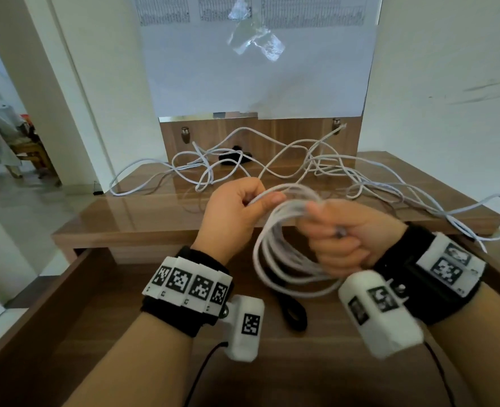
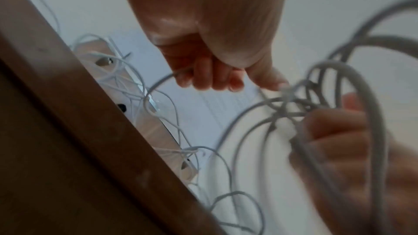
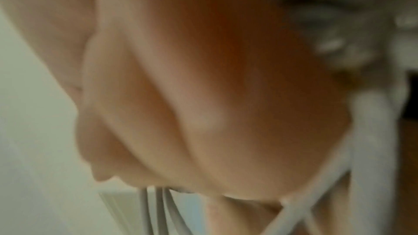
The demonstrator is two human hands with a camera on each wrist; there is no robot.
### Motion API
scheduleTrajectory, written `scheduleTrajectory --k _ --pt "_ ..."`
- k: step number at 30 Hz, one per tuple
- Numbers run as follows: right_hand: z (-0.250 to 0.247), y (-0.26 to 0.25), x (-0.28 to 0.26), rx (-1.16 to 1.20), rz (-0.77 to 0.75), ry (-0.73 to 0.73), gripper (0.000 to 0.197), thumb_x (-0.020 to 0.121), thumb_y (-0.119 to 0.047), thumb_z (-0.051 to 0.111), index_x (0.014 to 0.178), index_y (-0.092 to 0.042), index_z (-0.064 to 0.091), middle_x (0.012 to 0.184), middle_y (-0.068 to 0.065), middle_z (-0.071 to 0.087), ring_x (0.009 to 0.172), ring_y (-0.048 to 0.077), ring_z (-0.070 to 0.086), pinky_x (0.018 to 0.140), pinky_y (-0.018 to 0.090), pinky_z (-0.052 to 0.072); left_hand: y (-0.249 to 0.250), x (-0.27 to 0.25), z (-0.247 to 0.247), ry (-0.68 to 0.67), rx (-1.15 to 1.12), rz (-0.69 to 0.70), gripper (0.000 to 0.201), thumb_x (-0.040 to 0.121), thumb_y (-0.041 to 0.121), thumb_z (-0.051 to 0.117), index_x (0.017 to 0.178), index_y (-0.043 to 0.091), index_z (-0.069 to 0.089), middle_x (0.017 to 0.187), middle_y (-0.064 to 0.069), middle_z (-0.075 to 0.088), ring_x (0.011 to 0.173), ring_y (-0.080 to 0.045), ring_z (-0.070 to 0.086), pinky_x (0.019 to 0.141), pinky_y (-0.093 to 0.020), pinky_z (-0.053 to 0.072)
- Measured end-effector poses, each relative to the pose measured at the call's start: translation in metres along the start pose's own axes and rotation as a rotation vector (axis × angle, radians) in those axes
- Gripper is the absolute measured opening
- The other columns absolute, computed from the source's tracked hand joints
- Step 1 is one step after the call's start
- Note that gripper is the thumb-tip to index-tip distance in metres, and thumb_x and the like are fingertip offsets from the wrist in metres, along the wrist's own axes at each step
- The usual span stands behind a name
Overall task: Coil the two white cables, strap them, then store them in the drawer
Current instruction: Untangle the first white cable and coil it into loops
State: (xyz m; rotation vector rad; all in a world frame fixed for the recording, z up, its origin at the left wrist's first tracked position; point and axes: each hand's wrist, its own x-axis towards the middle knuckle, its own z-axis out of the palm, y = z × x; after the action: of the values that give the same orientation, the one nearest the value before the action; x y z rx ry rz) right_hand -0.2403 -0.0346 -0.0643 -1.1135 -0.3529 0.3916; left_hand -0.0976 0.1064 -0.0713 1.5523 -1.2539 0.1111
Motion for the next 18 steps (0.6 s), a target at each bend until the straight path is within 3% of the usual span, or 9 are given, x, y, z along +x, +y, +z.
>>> scheduleTrajectory --k 2,3,6,9,11,13,15,18 --pt "-0.007 -0.018 -0.016 0.158 -0.193 -0.089 0.037 0.100 -0.037 0.043 0.070 -0.015 0.041 0.043 -0.005 0.027 0.030 0.010 0.025 0.036 0.021 0.026 -0.007 -0.001 0.000 -0.087 0.083 -0.007 0.040 0.093 0.040 0.060 0.070 0.007 0.058 0.062 -0.008 0.049 0.057 -0.013 0.045 0.058 -0.029 0.039" --pt "-0.011 -0.027 -0.025 0.212 -0.307 -0.098 0.038 0.100 -0.037 0.041 0.070 -0.016 0.042 0.043 -0.005 0.027 0.030 0.010 0.024 0.037 0.023 0.028 -0.008 -0.002 0.002 -0.129 0.137 -0.018 0.038 0.095 0.039 0.058 0.073 0.007 0.058 0.065 -0.010 0.050 0.059 -0.013 0.046 0.060 -0.028 0.040" --pt "-0.022 -0.044 -0.053 0.484 -0.653 -0.098 0.039 0.101 -0.039 0.041 0.070 -0.015 0.042 0.044 -0.001 0.033 0.034 0.014 0.030 0.044 0.027 0.037 -0.009 -0.005 0.008 -0.218 0.260 -0.047 0.031 0.100 0.032 0.050 0.078 0.010 0.053 0.066 -0.005 0.051 0.060 -0.011 0.048 0.062 -0.029 0.042" --pt "-0.030 -0.046 -0.068 0.757 -0.925 0.009 0.049 0.100 -0.035 0.045 0.061 -0.005 0.044 0.044 0.015 0.042 0.035 0.026 0.039 0.044 0.025 0.036 -0.006 -0.007 0.015 -0.337 0.350 -0.038 0.024 0.104 0.029 0.038 0.085 0.018 0.049 0.070 -0.002 0.057 0.064 -0.015 0.053 0.066 -0.040 0.047" --pt "-0.034 -0.046 -0.068 0.814 -1.085 0.183 0.050 0.100 -0.034 0.047 0.059 -0.005 0.045 0.043 0.011 0.041 0.032 0.026 0.040 0.041 0.027 0.041 -0.002 -0.009 0.021 -0.448 0.409 -0.004 0.020 0.104 0.027 0.037 0.090 0.021 0.051 0.070 0.004 0.054 0.064 -0.008 0.052 0.065 -0.034 0.046" --pt "-0.032 -0.047 -0.062 0.719 -1.156 0.428 0.049 0.099 -0.039 0.048 0.060 -0.007 0.045 0.045 0.002 0.038 0.033 0.019 0.039 0.044 0.026 0.046 0.007 -0.012 0.024 -0.542 0.455 0.031 0.017 0.103 0.027 0.042 0.092 0.024 0.054 0.070 0.010 0.051 0.065 -0.003 0.050 0.065 -0.027 0.042" --pt "-0.027 -0.047 -0.052 0.545 -1.133 0.632 0.047 0.098 -0.043 0.046 0.061 -0.013 0.043 0.048 -0.003 0.034 0.037 0.013 0.038 0.054 0.025 0.050 0.012 -0.012 0.026 -0.613 0.498 0.062 0.017 0.102 0.029 0.044 0.094 0.028 0.059 0.076 0.009 0.057 0.072 -0.004 0.054 0.071 -0.031 0.047" --pt "-0.017 -0.039 -0.031 0.305 -1.061 0.856 0.038 0.099 -0.039 0.045 0.068 -0.016 0.046 0.052 -0.003 0.037 0.045 0.012 0.039 0.069 0.032 0.055 0.019 -0.014 0.031 -0.717 0.526 0.110 0.018 0.102 0.032 0.046 0.105 0.033 0.063 0.092 0.011 0.065 0.086 -0.008 0.059 0.081 -0.035 0.051"
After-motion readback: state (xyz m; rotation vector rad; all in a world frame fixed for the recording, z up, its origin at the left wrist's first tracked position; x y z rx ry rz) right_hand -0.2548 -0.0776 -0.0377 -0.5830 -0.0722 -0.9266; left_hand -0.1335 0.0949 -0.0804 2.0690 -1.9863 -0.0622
